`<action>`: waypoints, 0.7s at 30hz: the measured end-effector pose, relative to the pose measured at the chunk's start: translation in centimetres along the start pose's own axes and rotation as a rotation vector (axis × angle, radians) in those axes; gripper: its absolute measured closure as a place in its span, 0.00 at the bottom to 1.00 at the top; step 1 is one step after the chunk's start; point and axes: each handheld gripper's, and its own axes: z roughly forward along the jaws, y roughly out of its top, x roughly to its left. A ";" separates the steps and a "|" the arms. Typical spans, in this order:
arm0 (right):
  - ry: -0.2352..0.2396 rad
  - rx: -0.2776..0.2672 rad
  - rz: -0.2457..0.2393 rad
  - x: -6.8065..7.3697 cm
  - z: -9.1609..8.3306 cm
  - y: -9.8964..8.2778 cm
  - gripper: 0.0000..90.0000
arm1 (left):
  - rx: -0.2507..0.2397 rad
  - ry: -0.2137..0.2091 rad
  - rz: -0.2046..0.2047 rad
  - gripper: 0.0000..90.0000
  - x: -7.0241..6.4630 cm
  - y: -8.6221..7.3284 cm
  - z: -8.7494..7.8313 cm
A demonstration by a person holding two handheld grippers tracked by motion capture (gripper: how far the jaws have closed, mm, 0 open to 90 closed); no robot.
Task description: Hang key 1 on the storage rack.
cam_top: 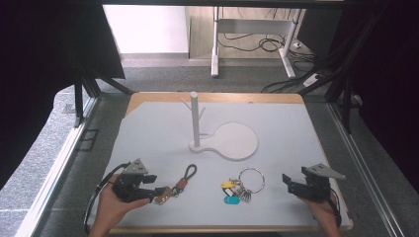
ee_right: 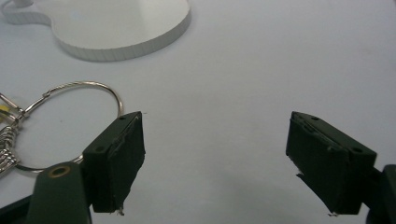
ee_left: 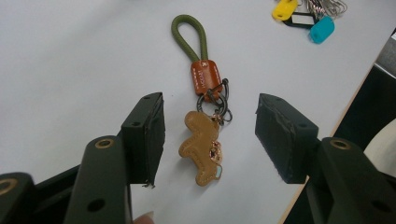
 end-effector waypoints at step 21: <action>0.123 0.019 -0.020 0.4 0.1 0.0 0.27 | -0.073 -0.013 -0.065 0.48 0.8 -0.9 -2.1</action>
